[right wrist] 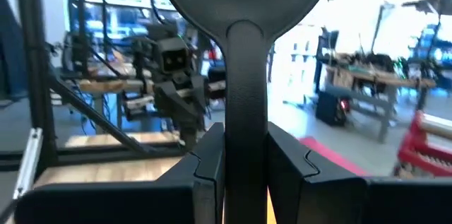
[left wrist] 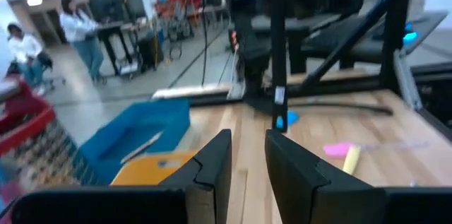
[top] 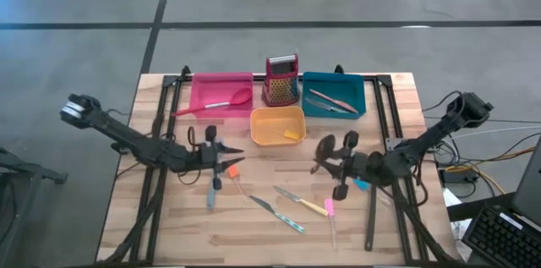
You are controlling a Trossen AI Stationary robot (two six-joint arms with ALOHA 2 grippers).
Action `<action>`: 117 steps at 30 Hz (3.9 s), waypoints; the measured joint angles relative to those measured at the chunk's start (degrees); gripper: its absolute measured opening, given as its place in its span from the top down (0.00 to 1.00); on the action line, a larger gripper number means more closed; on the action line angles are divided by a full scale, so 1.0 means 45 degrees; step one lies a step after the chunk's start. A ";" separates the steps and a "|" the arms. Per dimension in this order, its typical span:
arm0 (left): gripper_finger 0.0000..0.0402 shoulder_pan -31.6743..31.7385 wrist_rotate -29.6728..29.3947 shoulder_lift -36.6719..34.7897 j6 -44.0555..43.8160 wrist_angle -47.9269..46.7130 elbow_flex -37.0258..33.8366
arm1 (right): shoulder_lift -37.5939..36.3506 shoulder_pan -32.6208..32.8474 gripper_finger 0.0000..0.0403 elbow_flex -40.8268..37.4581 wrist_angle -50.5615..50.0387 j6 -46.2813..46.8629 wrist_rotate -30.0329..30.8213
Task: Pick & Place Kitchen Items
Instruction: Put the left black serving spoon into the red bin
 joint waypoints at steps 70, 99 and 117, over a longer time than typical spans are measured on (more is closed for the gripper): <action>0.49 0.1786 0.4191 1.0369 0.1089 0.1191 0.8646 | 0.1860 -0.0207 0.85 0.0000 0.3781 -0.1169 -0.3508; 0.77 0.1917 0.4196 1.0251 0.0759 0.0621 0.8626 | 0.1897 -0.0756 0.84 0.0000 0.3158 -0.0413 -0.4295; 0.77 0.1880 0.1296 0.5843 0.1755 -0.5932 0.8568 | 0.1430 -0.0697 0.37 0.0005 0.1227 0.0304 -0.1723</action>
